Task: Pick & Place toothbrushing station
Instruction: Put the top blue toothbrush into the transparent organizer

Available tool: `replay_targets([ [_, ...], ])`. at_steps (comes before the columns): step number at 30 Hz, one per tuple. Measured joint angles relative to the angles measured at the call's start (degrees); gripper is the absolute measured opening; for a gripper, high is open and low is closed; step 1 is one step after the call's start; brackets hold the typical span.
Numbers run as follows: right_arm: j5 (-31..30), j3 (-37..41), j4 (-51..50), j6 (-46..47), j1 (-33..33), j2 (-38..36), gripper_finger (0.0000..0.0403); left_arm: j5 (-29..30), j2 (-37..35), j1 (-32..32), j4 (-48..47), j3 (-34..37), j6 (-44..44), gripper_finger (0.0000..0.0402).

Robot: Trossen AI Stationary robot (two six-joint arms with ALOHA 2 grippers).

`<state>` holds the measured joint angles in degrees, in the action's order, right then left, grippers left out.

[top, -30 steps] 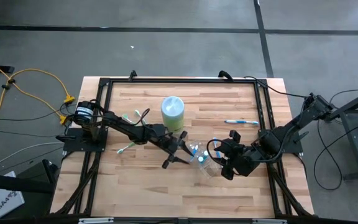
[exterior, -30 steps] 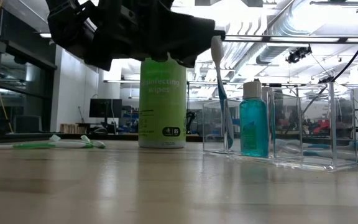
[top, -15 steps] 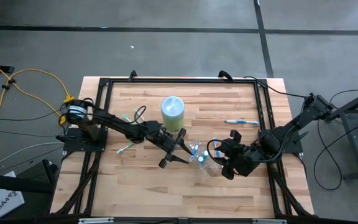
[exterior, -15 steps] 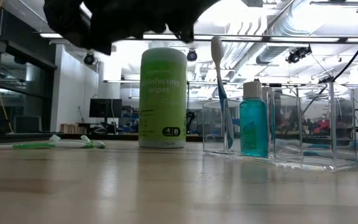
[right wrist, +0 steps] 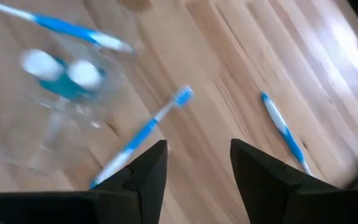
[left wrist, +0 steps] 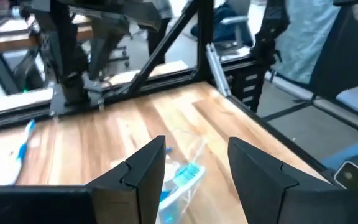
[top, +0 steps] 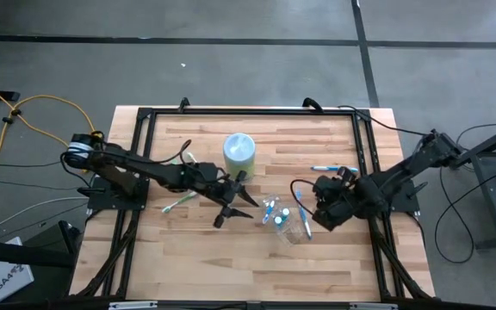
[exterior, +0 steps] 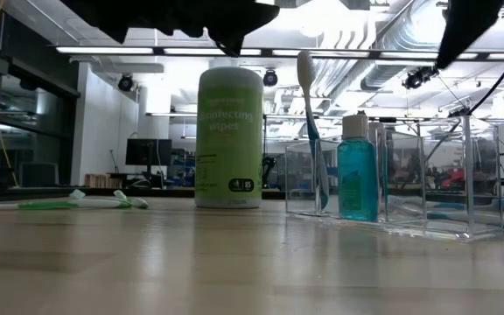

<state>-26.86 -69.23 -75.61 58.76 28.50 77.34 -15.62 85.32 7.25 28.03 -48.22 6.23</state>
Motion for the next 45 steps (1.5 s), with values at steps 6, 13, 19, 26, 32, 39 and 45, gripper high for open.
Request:
replay_targets([
  [6,5.1,6.5,-3.9,-0.7,-4.6,-0.4,0.0168,0.9,-0.1,1.0,-0.9,0.0,-0.5,0.0169],
  [13,6.3,15.7,2.6,-6.3,-8.8,-0.8,0.0168,0.9,-0.1,1.2,-1.2,0.0,-0.6,0.0169],
  [19,6.0,20.6,8.6,-12.7,-13.1,-1.3,0.0168,0.9,-0.1,1.2,-1.2,0.0,-0.7,0.0169],
  [26,5.9,26.2,11.6,-19.6,-20.2,-2.5,0.0168,0.9,-0.1,1.2,-1.2,0.0,-0.7,0.0169],
  [32,9.2,27.2,16.5,-30.6,-26.9,-3.7,0.0168,0.9,-0.1,1.2,-1.2,0.0,-0.6,0.0169],
  [39,17.8,27.2,19.3,-34.5,-33.0,-4.1,0.0168,0.9,-0.1,1.2,-1.2,0.0,-0.6,0.0169],
  [45,18.2,27.2,25.1,-22.8,-35.0,-4.0,0.0168,0.9,-0.1,0.9,-1.2,0.0,-0.6,0.0169],
])
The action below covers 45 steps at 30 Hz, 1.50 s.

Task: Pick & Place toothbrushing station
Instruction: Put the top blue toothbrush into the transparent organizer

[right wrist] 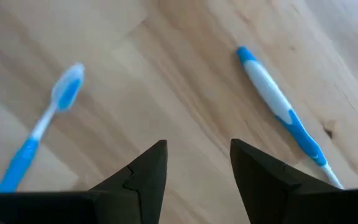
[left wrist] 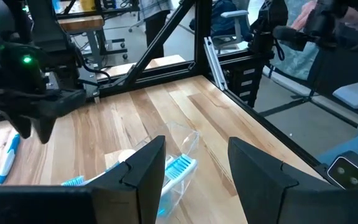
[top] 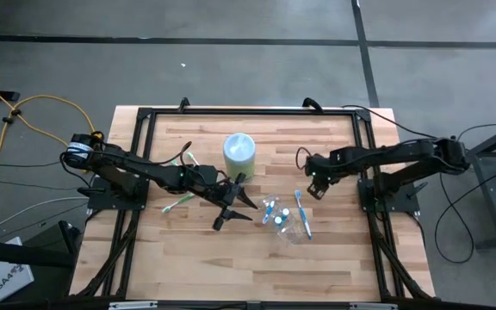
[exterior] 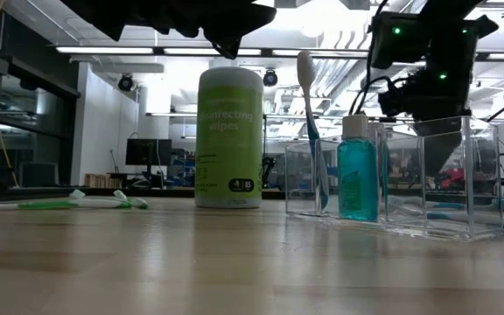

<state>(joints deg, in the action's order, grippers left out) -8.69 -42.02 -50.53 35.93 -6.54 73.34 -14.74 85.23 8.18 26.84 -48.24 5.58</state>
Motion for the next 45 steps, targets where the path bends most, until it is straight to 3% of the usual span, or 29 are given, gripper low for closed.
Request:
replay_targets([
  [6,6.7,0.0,-5.3,7.5,-7.4,0.0,0.0168,0.0,0.0,-1.1,0.2,0.0,0.0,0.0169],
  [11,8.7,0.0,-8.8,5.9,-13.2,0.0,0.0168,0.0,0.0,-1.4,0.2,0.0,0.0,0.0169],
  [17,9.2,0.0,-7.1,-3.2,-17.0,0.0,0.0168,-0.1,0.0,-1.4,0.2,0.0,0.0,0.0169],
  [26,10.1,0.0,-4.9,-24.6,-17.9,0.0,0.0168,-1.2,0.0,-1.4,0.2,0.0,0.0,0.0169],
  [37,10.0,0.0,-6.3,-33.0,-22.3,0.0,0.0168,-1.2,0.0,-1.4,0.4,0.0,0.0,0.0169],
  [45,6.4,0.0,-6.7,-41.7,-24.5,0.1,0.0168,-1.2,0.0,-1.4,1.2,0.0,0.0,0.0169],
])
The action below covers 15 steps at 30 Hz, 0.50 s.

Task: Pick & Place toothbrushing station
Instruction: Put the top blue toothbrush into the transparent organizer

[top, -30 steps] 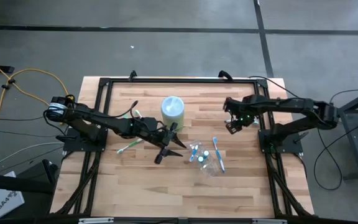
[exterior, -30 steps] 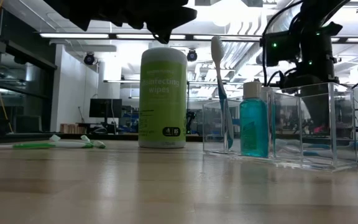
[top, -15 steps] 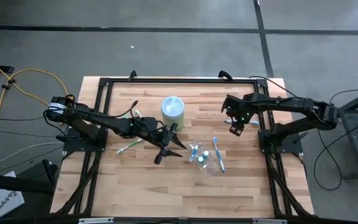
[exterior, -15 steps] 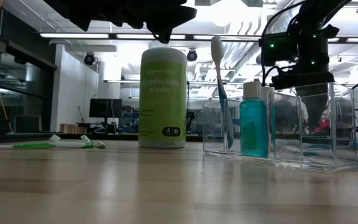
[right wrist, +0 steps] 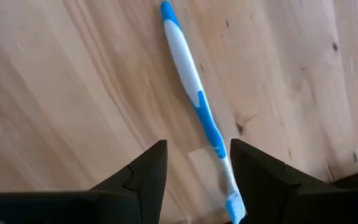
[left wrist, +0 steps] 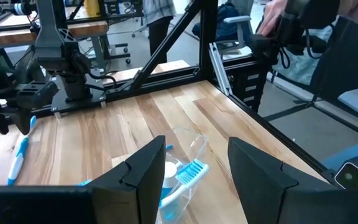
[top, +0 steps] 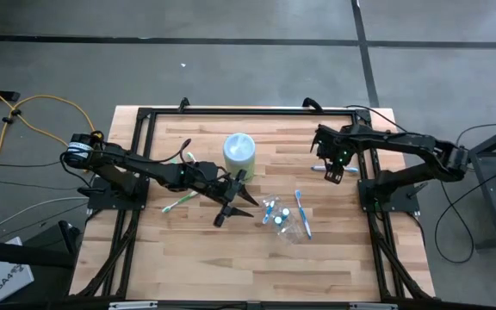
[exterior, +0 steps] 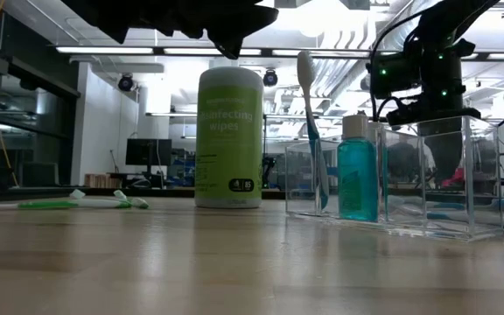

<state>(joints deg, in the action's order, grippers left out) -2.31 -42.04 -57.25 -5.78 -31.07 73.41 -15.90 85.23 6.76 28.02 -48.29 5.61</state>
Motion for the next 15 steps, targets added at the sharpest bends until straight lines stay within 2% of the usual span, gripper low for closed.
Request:
replay_targets([
  [5,1.1,0.0,0.0,-1.5,-1.3,1.8,0.0168,0.0,0.0,0.0,0.2,0.0,0.0,0.0169],
  [15,0.8,0.0,3.6,-6.2,-2.8,10.3,0.0168,0.0,0.0,0.0,0.4,0.0,0.0,0.0169],
])
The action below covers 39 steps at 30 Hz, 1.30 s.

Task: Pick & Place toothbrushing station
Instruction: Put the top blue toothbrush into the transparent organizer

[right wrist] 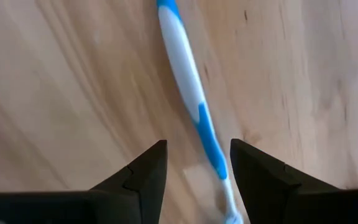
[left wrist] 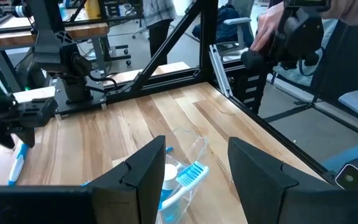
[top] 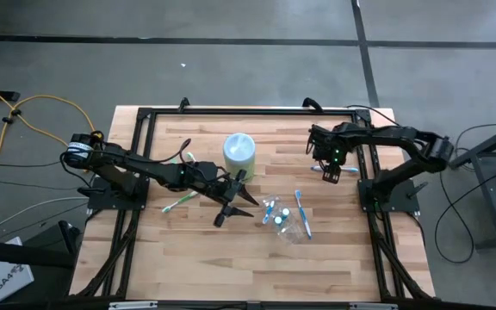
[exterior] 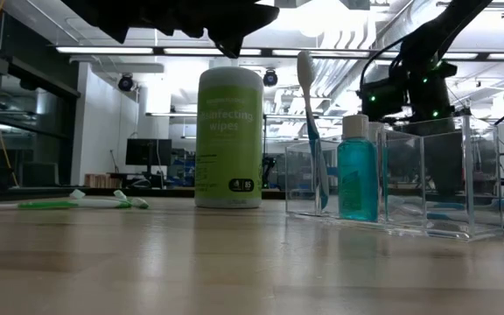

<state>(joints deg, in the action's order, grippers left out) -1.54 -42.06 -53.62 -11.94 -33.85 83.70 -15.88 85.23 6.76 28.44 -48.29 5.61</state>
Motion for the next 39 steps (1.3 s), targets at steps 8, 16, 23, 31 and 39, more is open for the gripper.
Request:
replay_targets([
  [8,-1.3,0.0,4.3,-1.9,-0.1,3.6,0.0168,0.0,0.0,0.0,0.1,0.0,0.0,0.0169],
  [16,-0.8,-0.4,4.7,-2.8,-1.8,8.3,0.0168,0.0,0.0,0.0,0.1,0.0,0.0,0.0169],
  [23,-0.6,-0.4,4.9,-3.0,-1.8,8.9,0.0133,0.0,0.0,0.0,0.1,0.0,0.2,0.0169],
  [31,-0.5,-0.3,4.5,-2.9,-1.9,9.0,0.0052,0.0,0.0,0.0,0.2,0.0,0.5,0.0169],
  [39,0.2,-0.3,4.3,-2.9,-1.9,9.0,0.0016,0.0,0.0,0.0,0.4,0.0,0.4,0.0169],
])
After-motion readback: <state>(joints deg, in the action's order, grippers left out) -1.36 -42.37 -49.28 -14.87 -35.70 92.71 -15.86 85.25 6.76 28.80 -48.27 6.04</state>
